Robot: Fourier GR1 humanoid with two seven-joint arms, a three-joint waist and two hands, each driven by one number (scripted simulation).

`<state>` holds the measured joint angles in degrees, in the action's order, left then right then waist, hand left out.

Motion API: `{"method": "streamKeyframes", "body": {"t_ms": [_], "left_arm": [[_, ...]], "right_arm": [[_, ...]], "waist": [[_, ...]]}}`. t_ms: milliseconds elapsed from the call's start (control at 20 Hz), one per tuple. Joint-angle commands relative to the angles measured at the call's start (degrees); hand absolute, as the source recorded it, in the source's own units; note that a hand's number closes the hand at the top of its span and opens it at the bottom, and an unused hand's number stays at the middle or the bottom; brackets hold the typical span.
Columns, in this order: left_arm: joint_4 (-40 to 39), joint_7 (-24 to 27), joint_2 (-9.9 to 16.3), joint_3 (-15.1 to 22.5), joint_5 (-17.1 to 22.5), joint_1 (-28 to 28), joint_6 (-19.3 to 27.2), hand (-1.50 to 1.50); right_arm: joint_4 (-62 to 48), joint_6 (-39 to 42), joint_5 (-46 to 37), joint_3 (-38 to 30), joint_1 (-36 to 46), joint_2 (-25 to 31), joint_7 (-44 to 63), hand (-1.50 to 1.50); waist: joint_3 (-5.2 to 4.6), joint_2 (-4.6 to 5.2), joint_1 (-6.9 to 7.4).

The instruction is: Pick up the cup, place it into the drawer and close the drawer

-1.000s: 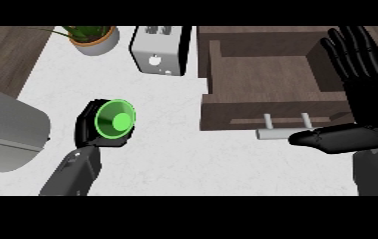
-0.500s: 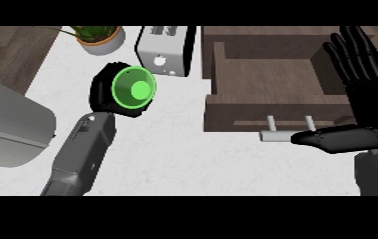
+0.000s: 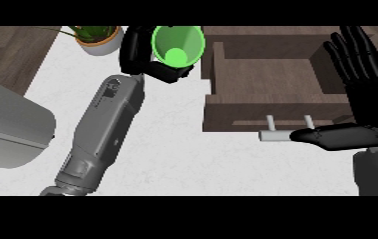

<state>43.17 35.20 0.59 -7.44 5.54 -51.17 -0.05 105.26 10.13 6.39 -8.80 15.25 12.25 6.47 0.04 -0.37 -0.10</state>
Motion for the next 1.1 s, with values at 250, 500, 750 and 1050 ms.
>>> {"method": "streamKeyframes", "body": {"t_ms": [250, 500, 750, 1050], "left_arm": [[0.1, -16.5, -0.6, 6.5, 2.8, -15.3, 13.3, 1.5], [-11.1, -20.4, -0.6, 12.1, 7.0, -21.8, 18.4, 1.5], [-19.6, -19.3, -0.6, 18.1, 9.0, -24.8, 23.2, 1.5], [-26.3, -22.3, -0.6, 21.4, 10.3, -25.9, 15.9, 1.5]], "right_arm": [[-2.2, 0.6, 0.0, -1.0, 0.2, 0.2, -2.8, -1.5], [-1.4, -0.6, -1.3, 2.1, 3.2, -1.4, -1.0, -1.5], [-1.4, 2.0, 1.4, 0.2, 2.6, 0.4, -1.5, -1.5], [-2.9, 2.0, 0.4, 2.0, 3.9, -1.0, -3.8, -1.5]], "waist": [[0.0, 0.41, -0.99], [0.0, 0.99, -2.79], [0.06, 1.45, -5.28], [0.1, 2.5, -7.55]]}}
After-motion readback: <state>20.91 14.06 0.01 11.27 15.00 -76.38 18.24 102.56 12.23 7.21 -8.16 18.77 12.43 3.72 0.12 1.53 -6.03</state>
